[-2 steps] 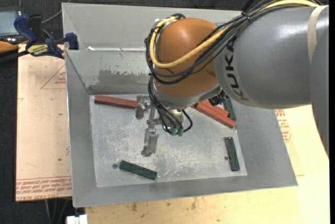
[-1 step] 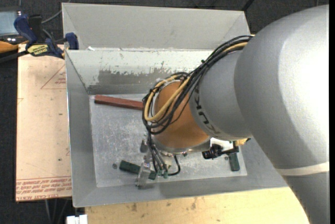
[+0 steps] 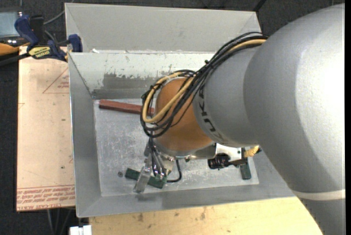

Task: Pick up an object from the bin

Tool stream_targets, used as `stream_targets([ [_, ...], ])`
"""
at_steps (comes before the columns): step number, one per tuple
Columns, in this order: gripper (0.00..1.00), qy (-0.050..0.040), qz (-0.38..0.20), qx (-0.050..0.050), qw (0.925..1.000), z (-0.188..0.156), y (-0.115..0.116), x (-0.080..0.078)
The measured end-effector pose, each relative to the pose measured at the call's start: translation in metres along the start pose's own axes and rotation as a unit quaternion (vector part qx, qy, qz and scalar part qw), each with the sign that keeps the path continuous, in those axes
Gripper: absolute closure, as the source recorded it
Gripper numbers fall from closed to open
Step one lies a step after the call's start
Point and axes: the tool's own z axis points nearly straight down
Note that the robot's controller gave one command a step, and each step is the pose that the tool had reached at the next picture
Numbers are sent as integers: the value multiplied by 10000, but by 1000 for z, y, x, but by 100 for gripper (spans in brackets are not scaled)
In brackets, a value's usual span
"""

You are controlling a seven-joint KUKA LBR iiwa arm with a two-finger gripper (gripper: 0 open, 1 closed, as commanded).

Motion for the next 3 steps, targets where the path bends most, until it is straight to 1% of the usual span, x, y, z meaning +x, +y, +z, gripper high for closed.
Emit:
stream_targets([
  [1, 0, -1, 105, 1, 9999, -15, 5, 0],
  [2, 0, 19, 1717, 24, 9851, 32, -8, -2],
  [3, 0, 12, 1717, 15, 9851, 32, -8, -2],
])
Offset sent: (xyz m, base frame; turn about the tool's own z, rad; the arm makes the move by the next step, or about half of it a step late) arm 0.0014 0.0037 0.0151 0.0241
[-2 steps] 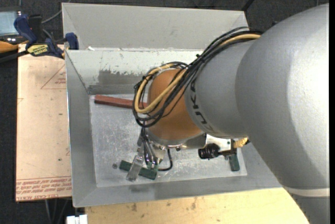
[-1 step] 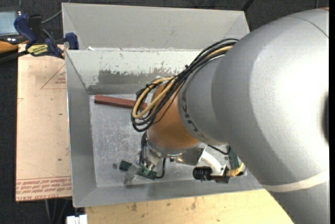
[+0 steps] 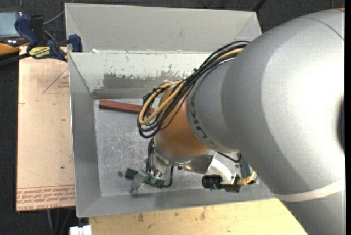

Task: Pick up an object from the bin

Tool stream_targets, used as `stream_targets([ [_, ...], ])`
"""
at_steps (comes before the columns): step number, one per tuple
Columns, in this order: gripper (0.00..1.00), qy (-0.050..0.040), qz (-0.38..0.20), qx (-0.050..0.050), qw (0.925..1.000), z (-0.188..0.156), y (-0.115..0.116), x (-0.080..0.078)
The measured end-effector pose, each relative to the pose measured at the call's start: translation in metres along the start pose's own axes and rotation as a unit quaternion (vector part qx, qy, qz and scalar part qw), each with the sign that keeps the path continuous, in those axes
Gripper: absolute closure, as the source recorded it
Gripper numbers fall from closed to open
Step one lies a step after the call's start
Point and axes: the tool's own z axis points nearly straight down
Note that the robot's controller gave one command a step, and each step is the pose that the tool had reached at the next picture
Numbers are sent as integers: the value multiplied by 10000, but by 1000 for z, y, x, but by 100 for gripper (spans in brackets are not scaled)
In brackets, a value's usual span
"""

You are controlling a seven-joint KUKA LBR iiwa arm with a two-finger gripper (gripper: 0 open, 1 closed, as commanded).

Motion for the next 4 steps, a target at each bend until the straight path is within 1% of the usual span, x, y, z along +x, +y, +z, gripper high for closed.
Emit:
stream_targets([
  [1, 100, -3, 3, -8, 10000, -1, 0, 0],
  [3, 100, -7, 0, -6, 10000, -22, 0, -1],
  [4, 100, -27, -19, -35, 10000, -119, 2, -2],
])
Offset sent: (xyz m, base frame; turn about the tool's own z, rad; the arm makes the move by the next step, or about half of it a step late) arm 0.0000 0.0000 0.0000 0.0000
